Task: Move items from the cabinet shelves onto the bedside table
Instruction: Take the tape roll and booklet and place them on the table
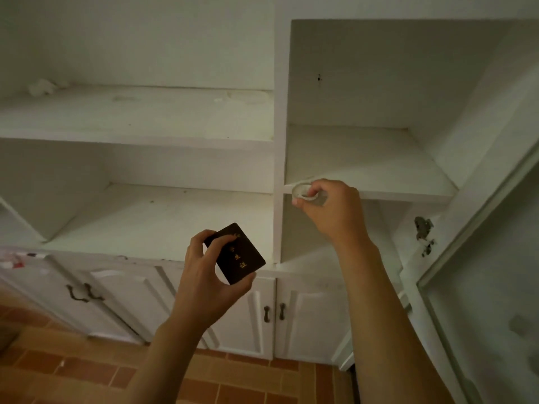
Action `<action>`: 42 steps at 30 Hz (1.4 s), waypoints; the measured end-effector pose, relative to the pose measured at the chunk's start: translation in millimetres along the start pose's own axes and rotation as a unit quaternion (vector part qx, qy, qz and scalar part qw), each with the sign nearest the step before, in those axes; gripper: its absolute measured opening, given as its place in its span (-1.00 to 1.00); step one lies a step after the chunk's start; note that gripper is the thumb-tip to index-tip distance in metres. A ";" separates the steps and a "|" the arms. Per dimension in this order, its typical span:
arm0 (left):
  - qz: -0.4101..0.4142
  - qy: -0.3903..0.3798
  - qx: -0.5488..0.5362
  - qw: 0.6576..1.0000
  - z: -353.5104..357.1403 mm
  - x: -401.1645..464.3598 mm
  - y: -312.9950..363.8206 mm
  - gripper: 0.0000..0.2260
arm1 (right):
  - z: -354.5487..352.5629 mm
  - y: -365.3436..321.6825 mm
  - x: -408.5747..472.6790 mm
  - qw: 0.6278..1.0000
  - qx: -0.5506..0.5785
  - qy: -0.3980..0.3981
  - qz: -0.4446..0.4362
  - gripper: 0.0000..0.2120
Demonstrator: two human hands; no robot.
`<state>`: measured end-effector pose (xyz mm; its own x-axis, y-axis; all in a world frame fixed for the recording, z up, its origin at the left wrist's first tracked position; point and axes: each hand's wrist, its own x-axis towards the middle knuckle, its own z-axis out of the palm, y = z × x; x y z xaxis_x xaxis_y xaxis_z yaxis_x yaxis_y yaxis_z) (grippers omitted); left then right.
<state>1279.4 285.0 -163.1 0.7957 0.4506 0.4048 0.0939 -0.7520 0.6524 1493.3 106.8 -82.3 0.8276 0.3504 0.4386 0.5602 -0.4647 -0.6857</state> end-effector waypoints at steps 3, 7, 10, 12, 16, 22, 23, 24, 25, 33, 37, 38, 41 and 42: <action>-0.008 0.033 0.007 0.999 -38.4 -20.1 -11.9 -0.30 | 16.4 -31.7 -35.2 0.999 0.036 -0.006 -0.023 -0.73; -0.023 0.062 0.021 0.998 -94.8 -51.4 -27.0 -0.29 | 32.5 -71.0 -78.5 0.997 0.070 -0.008 -0.039 -0.72; -0.035 0.097 0.029 0.994 -136.2 -75.2 -34.5 -0.30 | 42.8 -103.5 -102.6 0.995 0.084 -0.027 -0.053 -0.72; -0.042 0.116 0.031 0.992 -158.6 -89.1 -38.2 -0.31 | 47.5 -125.7 -116.0 0.993 0.091 -0.045 -0.061 -0.72; -0.054 0.142 0.035 0.988 -202.0 -126.8 -47.1 -0.29 | 57.9 -173.1 -148.6 0.989 0.094 -0.069 -0.093 -0.74; -0.073 0.189 0.051 0.978 -267.2 -185.3 -56.2 -0.29 | 83.4 -237.5 -190.3 0.978 0.101 -0.110 -0.146 -0.74; -0.077 0.202 0.058 0.975 -279.0 -196.7 -59.1 -0.29 | 88.8 -249.5 -197.1 0.975 0.105 -0.116 -0.156 -0.74; -0.082 0.214 0.065 0.971 -290.6 -208.2 -62.3 -0.29 | 94.6 -261.4 -204.1 0.972 0.110 -0.122 -0.166 -0.74; -0.087 0.225 0.072 0.968 -302.0 -220.5 -65.8 -0.29 | 101.5 -273.5 -211.5 0.969 0.116 -0.129 -0.174 -0.74; -0.146 0.306 0.125 0.933 -386.2 -318.0 -90.7 -0.31 | 165.5 -368.8 -279.8 0.932 0.168 -0.214 -0.241 -0.73; -0.174 0.353 0.143 0.908 -417.1 -363.3 -102.5 -0.32 | 196.6 -411.6 -307.0 0.908 0.188 -0.251 -0.279 -0.73; -0.183 0.364 0.145 0.902 -424.0 -374.0 -105.5 -0.32 | 203.7 -422.0 -314.3 0.900 0.197 -0.263 -0.288 -0.73; -0.209 0.398 0.148 0.881 -442.8 -403.7 -114.5 -0.34 | 224.5 -452.9 -336.7 0.872 0.224 -0.305 -0.311 -0.72; -0.217 0.409 0.150 0.874 -448.8 -412.4 -116.9 -0.34 | 232.5 -462.9 -343.5 0.863 0.230 -0.317 -0.320 -0.73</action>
<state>671.7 403.0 -118.7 -0.0359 0.8253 0.5636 0.5308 -0.4621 0.7105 941.3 390.6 -50.6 0.0863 0.8578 0.5067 0.7005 0.3094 -0.6431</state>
